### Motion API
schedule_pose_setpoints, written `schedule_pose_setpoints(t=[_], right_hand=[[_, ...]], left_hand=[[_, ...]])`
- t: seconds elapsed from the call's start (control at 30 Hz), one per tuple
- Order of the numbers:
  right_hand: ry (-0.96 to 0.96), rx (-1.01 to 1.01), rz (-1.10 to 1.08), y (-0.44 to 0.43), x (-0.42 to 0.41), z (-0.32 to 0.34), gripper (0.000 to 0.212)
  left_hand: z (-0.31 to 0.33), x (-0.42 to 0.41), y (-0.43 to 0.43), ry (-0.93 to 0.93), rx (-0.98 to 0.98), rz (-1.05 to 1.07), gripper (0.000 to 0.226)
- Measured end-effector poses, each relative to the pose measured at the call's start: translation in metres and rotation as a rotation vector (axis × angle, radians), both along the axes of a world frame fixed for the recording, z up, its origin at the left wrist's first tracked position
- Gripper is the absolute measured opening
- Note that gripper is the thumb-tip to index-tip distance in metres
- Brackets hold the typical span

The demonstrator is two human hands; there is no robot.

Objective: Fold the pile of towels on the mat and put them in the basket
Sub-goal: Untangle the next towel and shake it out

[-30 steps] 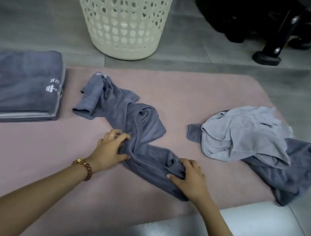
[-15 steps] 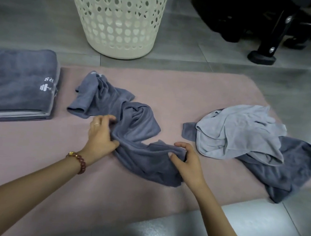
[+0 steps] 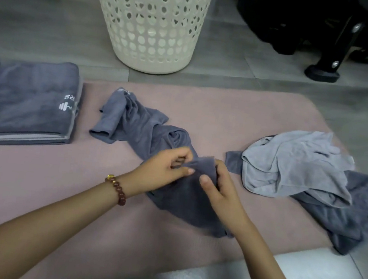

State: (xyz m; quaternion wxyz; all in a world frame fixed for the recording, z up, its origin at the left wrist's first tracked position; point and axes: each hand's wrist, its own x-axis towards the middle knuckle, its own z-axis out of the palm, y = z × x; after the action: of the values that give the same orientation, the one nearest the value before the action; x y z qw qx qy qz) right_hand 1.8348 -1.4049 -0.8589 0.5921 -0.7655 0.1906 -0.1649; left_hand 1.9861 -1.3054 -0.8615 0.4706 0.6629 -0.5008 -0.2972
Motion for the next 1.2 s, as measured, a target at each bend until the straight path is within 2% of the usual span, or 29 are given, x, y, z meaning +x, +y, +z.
schedule_pose_setpoints(t=[0.07, 0.1, 0.2, 0.27, 0.37, 0.43, 0.5, 0.6, 0.73, 0.83, 0.9, 0.97, 1.0, 1.03, 1.17, 1.2], right_hand=[[0.071, 0.076, 0.077, -0.005, -0.003, 0.001, 0.055], [0.156, 0.012, 0.098, -0.009, -0.005, -0.003, 0.06], [0.392, -0.206, 0.112, -0.02, -0.011, -0.022, 0.043], [0.448, -0.247, 0.044, -0.023, -0.013, -0.036, 0.036], [0.496, -0.254, -0.13, -0.022, -0.018, -0.062, 0.034], [0.469, -0.198, -0.225, -0.019, -0.018, -0.072, 0.028], [0.346, -0.138, -0.313, -0.016, -0.013, -0.075, 0.016], [0.152, -0.005, -0.44, -0.017, -0.006, -0.069, 0.007], [0.224, 0.275, -0.421, -0.024, 0.0, -0.065, 0.009], [0.194, 0.319, -0.396, -0.021, 0.002, -0.063, 0.01], [0.071, 0.488, -0.394, -0.017, 0.0, -0.063, 0.016], [-0.039, 0.656, -0.331, -0.021, -0.006, -0.063, 0.053], [-0.039, 0.641, -0.284, -0.024, -0.008, -0.062, 0.07], [-0.016, 0.562, -0.25, -0.027, -0.009, -0.061, 0.075], [0.127, -0.084, -0.259, -0.033, -0.006, -0.056, 0.066], [0.135, -0.167, -0.295, -0.033, -0.006, -0.057, 0.06]], left_hand=[[0.016, 0.006, -0.003, 0.155, -0.111, 0.114, 0.015], [0.023, 0.01, -0.004, 0.215, -0.147, 0.174, 0.014], [0.04, 0.027, -0.005, 0.252, -0.171, 0.332, 0.023], [0.044, 0.038, -0.001, 0.284, -0.167, 0.412, 0.027], [0.037, 0.051, 0.01, 0.332, -0.136, 0.463, 0.016], [0.033, 0.056, 0.02, 0.356, -0.117, 0.494, 0.023], [0.034, 0.06, 0.028, 0.378, -0.105, 0.538, 0.021], [0.037, 0.071, 0.039, 0.252, -0.024, 0.512, 0.026], [0.026, 0.088, 0.055, 0.174, -0.016, 0.525, 0.024], [0.019, 0.088, 0.059, 0.166, -0.054, 0.603, 0.023], [0.019, 0.086, 0.059, 0.181, -0.07, 0.648, 0.02], [0.018, 0.089, 0.06, 0.207, -0.089, 0.687, 0.019], [0.019, 0.091, 0.061, 0.231, -0.104, 0.716, 0.018], [0.019, 0.093, 0.062, 0.251, -0.119, 0.754, 0.018], [0.02, 0.093, 0.062, 0.249, -0.147, 0.844, 0.017], [0.02, 0.092, 0.062, 0.23, -0.147, 0.838, 0.016]])
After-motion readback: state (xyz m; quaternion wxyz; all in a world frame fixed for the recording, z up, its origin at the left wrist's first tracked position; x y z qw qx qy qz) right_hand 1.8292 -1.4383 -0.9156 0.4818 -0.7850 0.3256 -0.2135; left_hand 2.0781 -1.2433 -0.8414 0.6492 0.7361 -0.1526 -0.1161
